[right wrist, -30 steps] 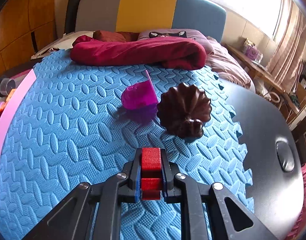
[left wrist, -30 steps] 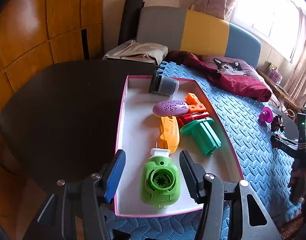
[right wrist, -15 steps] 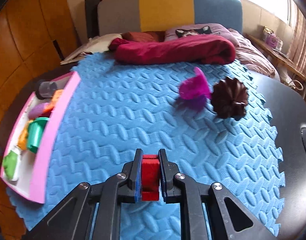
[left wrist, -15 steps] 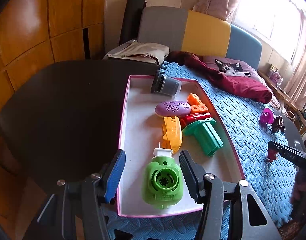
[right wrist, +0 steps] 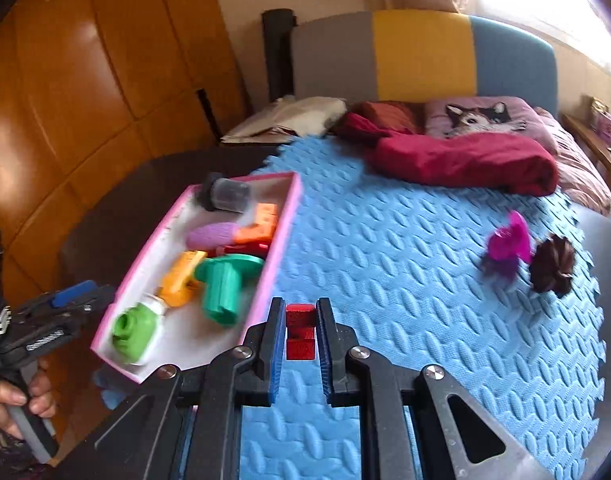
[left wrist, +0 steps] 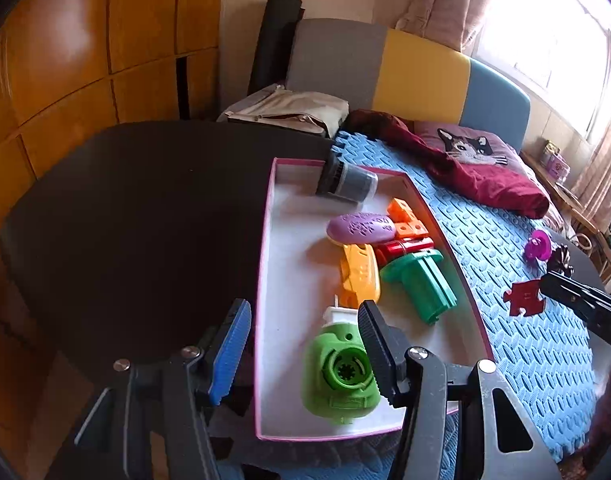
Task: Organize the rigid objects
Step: 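Carry the red block into the tray and open the right gripper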
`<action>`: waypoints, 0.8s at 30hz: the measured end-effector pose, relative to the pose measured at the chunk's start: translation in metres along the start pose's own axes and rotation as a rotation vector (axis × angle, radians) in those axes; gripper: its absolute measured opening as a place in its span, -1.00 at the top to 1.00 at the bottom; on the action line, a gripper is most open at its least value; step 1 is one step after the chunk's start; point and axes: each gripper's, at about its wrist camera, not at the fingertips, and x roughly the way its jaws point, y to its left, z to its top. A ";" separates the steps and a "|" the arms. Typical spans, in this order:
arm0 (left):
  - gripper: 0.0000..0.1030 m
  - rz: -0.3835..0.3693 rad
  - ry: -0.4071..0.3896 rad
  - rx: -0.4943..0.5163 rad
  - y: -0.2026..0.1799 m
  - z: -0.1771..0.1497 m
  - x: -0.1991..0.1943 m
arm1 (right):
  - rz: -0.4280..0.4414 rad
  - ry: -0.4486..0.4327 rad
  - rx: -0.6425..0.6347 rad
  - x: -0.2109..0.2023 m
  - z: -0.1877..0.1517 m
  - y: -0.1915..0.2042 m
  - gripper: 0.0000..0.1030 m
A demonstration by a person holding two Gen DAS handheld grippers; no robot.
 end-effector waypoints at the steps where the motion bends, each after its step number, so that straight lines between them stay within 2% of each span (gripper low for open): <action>1: -0.10 0.002 -0.002 -0.003 0.001 0.001 0.000 | 0.018 -0.001 -0.011 0.000 0.001 0.007 0.73; 7: -0.10 0.018 -0.010 -0.018 0.010 0.003 -0.002 | 0.144 0.039 -0.028 0.012 0.000 0.040 0.73; 12: -0.10 0.026 -0.009 -0.025 0.014 0.003 -0.001 | 0.282 0.088 0.005 0.033 -0.006 0.061 0.73; 15: -0.10 0.028 -0.004 -0.030 0.016 0.002 0.000 | 0.276 0.147 -0.031 0.057 -0.012 0.072 0.72; 18: -0.10 0.026 -0.001 -0.029 0.016 0.000 0.002 | 0.160 0.178 -0.095 0.075 -0.023 0.076 0.60; 24: -0.10 0.021 0.008 -0.037 0.019 -0.001 0.006 | 0.158 0.176 -0.088 0.072 -0.028 0.070 0.54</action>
